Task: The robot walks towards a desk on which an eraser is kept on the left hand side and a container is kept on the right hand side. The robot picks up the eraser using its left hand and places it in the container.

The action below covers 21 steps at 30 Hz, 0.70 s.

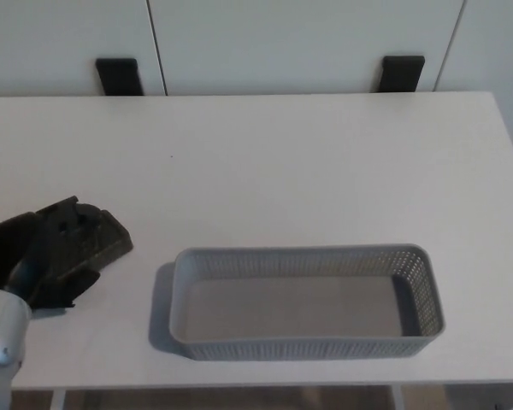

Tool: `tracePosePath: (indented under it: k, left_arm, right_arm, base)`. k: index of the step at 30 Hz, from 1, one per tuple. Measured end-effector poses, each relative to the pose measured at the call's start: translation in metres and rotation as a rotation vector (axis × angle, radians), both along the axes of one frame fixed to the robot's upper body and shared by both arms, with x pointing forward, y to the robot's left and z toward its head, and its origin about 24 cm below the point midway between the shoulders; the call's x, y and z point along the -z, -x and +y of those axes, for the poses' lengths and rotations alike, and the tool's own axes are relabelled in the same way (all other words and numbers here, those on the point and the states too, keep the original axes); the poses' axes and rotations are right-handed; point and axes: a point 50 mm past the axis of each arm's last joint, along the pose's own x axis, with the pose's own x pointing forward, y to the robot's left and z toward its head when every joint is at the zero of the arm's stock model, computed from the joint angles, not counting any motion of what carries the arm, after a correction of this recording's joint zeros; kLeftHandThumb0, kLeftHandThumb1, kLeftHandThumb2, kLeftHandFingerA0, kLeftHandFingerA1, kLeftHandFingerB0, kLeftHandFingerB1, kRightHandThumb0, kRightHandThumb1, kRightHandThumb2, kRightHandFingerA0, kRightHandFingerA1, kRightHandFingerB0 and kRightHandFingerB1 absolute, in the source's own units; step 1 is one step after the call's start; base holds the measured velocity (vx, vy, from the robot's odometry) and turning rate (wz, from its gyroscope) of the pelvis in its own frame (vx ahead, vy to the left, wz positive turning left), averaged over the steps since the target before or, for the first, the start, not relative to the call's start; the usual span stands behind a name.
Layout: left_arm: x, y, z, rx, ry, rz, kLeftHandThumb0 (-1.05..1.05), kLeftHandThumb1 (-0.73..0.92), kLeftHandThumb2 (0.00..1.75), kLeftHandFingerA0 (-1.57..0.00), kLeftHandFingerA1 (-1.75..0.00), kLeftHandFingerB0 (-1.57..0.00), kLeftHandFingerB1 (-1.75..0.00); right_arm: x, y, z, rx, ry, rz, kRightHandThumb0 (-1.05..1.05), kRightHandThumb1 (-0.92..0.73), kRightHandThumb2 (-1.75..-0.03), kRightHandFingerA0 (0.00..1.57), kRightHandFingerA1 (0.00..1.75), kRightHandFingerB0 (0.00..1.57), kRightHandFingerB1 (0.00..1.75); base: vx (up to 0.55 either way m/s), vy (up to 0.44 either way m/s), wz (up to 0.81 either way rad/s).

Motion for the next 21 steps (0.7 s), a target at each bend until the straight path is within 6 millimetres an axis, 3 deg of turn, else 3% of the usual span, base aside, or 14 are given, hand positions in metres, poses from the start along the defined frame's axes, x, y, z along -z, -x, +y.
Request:
tracePosePath:
  k: [3, 6, 9, 14, 21]
  left_arm:
    - [0.001, 0.002, 0.001, 0.001, 0.013, -0.017, -0.15, 0.76, 0.69, -0.77, -1.49, -0.87, -0.63]
    - [0.001, 0.005, 0.000, 0.000, 0.045, -0.039, -0.11, 0.78, 0.66, -0.76, -1.48, -0.85, -0.65]
    - [-0.003, 0.008, -0.001, -0.015, 0.108, -0.069, -0.14, 0.79, 0.63, -0.93, -1.34, -0.86, -0.63]
    - [-0.006, 0.012, -0.007, -0.042, 0.246, -0.101, -0.17, 0.80, 0.64, -1.02, -1.37, -0.86, -0.66]
    - [-0.047, 0.007, -0.022, 0.017, 0.404, -0.269, -0.24, 0.82, 0.64, -1.15, -1.35, -0.88, -0.63]
  right_arm:
    - [0.000, 0.000, -0.001, 0.005, 0.000, -0.003, -0.42, -0.59, -0.57, 0.61, 0.52, 0.44, 0.43]
    - [0.000, 0.001, -0.001, 0.006, 0.002, -0.002, -0.43, -0.59, -0.57, 0.62, 0.52, 0.45, 0.43]
    - [0.000, 0.003, -0.001, 0.010, 0.006, -0.002, -0.42, -0.59, -0.57, 0.63, 0.52, 0.45, 0.44]
    - [0.000, 0.004, -0.001, 0.011, 0.007, -0.010, -0.42, -0.59, -0.57, 0.63, 0.53, 0.45, 0.44]
    - [0.001, 0.005, -0.001, 0.014, 0.009, -0.014, -0.43, -0.59, -0.57, 0.66, 0.53, 0.45, 0.43]
  base:
    - [0.00, 0.000, 0.00]
    - [0.00, 0.000, 0.00]
    - [0.00, 0.000, 0.00]
    - [0.00, 0.000, 0.00]
    - [0.00, 0.000, 0.00]
